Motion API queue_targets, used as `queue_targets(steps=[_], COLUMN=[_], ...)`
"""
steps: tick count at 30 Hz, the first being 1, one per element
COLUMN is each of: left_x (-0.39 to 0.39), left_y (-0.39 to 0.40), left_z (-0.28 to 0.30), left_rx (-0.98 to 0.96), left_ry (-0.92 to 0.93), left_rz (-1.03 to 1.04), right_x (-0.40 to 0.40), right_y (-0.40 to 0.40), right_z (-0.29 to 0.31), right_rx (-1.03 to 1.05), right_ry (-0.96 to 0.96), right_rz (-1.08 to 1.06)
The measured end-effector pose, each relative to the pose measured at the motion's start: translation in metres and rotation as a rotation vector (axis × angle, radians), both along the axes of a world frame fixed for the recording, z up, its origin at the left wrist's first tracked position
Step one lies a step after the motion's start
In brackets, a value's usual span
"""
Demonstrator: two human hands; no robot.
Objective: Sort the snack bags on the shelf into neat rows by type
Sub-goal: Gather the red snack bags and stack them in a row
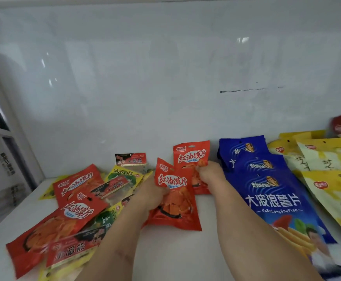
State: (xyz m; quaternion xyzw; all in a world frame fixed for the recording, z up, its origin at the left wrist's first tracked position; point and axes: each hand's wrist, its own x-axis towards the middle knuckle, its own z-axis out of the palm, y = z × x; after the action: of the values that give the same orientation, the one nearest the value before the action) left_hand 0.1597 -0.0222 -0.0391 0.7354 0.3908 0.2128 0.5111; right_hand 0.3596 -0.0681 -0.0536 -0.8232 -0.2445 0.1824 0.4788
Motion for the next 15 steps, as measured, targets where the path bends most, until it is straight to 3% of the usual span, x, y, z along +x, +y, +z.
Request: queue_targets(steps=[10, 15], left_x=[0.028, 0.049], left_y=[-0.005, -0.013], left_z=[0.005, -0.008], left_rx=[0.121, 0.167], left_ry=[-0.002, 0.054], left_rz=[-0.044, -0.031], right_x=[0.002, -0.001], right_y=[0.009, 0.011], right_z=[0.005, -0.002], right_rx=[0.058, -0.032], right_ry=[0.143, 0.024], right_rz=[-0.012, -0.075])
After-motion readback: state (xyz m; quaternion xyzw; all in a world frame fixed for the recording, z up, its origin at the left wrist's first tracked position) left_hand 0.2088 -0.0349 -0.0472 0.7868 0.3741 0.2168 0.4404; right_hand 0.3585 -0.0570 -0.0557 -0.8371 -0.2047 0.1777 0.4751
